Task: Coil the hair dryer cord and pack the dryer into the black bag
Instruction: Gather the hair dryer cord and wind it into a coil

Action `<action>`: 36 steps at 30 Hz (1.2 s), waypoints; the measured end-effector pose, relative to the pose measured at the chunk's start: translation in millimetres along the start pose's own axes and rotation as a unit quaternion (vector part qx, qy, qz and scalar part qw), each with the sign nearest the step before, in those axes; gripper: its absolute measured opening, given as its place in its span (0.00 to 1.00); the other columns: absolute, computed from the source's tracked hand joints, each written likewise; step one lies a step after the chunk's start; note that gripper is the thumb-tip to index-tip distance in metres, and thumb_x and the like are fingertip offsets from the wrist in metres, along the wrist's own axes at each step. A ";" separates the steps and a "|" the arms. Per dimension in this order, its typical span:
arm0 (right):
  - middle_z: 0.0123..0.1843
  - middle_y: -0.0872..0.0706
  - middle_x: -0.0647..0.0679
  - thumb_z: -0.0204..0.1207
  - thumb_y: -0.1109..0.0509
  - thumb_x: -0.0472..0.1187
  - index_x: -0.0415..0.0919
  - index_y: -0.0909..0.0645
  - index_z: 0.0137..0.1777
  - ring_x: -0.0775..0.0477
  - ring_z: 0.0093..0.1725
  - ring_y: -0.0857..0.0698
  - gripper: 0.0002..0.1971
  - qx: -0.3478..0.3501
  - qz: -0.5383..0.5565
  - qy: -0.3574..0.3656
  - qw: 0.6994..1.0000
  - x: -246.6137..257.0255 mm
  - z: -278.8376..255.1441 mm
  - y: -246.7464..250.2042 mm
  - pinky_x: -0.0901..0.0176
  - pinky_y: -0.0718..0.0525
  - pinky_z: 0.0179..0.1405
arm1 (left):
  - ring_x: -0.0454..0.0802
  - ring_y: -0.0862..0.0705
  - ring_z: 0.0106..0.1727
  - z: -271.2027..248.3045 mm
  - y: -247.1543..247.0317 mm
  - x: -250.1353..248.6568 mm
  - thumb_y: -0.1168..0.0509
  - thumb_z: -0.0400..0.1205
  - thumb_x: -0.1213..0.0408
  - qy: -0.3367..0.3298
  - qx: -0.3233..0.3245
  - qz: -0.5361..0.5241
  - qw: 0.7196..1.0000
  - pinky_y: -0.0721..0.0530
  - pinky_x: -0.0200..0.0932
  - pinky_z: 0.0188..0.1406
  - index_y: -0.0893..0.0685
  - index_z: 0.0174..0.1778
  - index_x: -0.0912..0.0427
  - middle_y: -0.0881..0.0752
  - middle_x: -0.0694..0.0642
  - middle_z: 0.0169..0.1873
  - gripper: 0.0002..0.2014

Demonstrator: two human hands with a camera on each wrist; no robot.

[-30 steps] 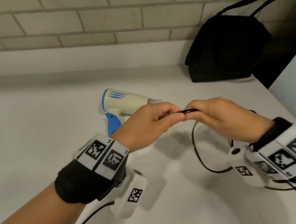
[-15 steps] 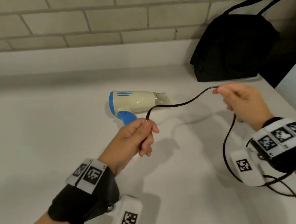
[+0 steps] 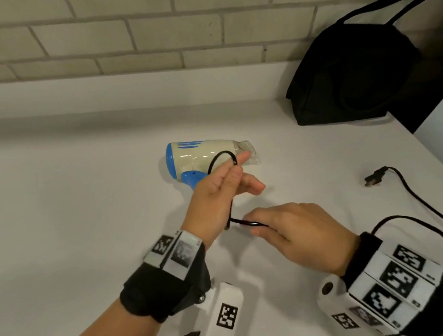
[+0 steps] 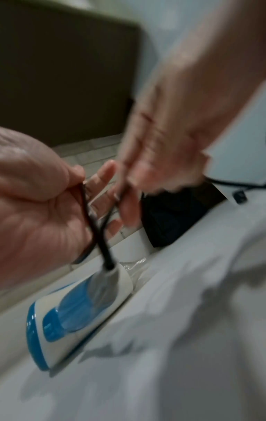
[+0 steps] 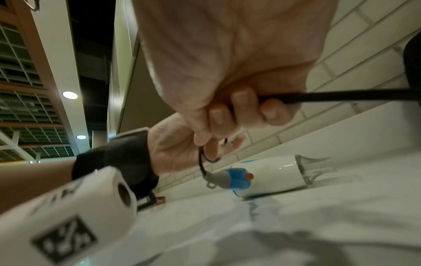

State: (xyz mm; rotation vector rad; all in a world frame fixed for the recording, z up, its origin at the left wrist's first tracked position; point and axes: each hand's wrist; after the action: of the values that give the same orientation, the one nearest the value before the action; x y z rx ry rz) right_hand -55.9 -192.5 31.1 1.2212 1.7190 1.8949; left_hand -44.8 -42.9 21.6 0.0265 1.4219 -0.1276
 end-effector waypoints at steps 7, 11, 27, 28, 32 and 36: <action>0.50 0.13 0.55 0.76 0.57 0.57 0.52 0.24 0.57 0.41 0.46 0.16 0.23 -0.029 -0.003 0.057 0.998 -2.6 -6.8 -4.9 0.49 0.19 0.38 | 0.41 0.15 0.26 -4.5 -7.3 2.2 0.47 0.82 0.59 0.020 0.014 0.034 0.999 0.17 0.28 0.32 0.31 0.61 0.33 0.15 0.53 0.33 0.16; 0.39 0.12 0.58 0.76 0.49 0.52 0.56 0.20 0.52 0.49 0.35 0.15 0.16 -0.063 0.008 0.083 0.995 0.6 -6.7 1.6 0.57 0.25 0.34 | 0.43 0.25 0.15 -7.9 -6.4 6.4 0.47 0.74 0.47 0.008 0.009 0.121 0.993 0.22 0.31 0.17 0.30 0.57 0.25 0.18 0.52 0.21 0.16; 0.38 0.12 0.60 0.74 0.50 0.59 0.63 0.24 0.53 0.53 0.34 0.18 0.16 -0.156 -0.003 0.040 0.987 -12.8 -7.9 12.0 0.60 0.26 0.34 | 0.36 0.30 0.17 -13.3 -7.6 13.8 0.46 0.82 0.59 0.027 0.030 0.194 0.980 0.33 0.27 0.24 0.27 0.25 0.50 0.27 0.41 0.11 0.18; 0.38 0.13 0.62 0.73 0.51 0.61 0.62 0.25 0.53 0.54 0.34 0.20 0.16 -0.156 0.012 0.028 0.987 -12.2 -7.1 13.0 0.61 0.27 0.32 | 0.36 0.30 0.17 -14.3 -7.7 12.3 0.47 0.82 0.59 0.030 0.034 0.183 0.982 0.33 0.26 0.25 0.27 0.25 0.51 0.27 0.41 0.11 0.18; 0.28 0.27 0.61 0.70 0.59 0.63 0.59 0.40 0.58 0.55 0.23 0.30 0.20 -0.121 0.009 0.017 0.992 -14.4 -3.6 9.7 0.61 0.32 0.25 | 0.38 0.34 0.14 -19.6 -5.5 11.0 0.50 0.82 0.55 0.055 0.052 0.157 0.985 0.37 0.25 0.20 0.32 0.21 0.54 0.32 0.43 0.08 0.21; 0.46 0.16 0.53 0.74 0.60 0.62 0.49 0.27 0.58 0.47 0.39 0.18 0.27 -0.067 -0.024 0.078 0.994 -20.2 1.8 11.4 0.52 0.22 0.32 | 0.38 0.37 0.13 -22.5 -0.7 14.4 0.50 0.80 0.51 0.094 0.079 0.125 0.984 0.37 0.26 0.19 0.36 0.18 0.55 0.35 0.45 0.07 0.23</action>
State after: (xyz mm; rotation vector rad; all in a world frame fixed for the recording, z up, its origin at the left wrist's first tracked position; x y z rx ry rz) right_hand -39.2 -208.3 33.8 0.9982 1.6488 2.0890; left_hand -65.0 -42.5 4.0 0.3555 1.5818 -0.0299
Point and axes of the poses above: each hand's wrist, its own z-axis towards the middle knuckle, its own y-axis out of the back of the hand, x = y × z
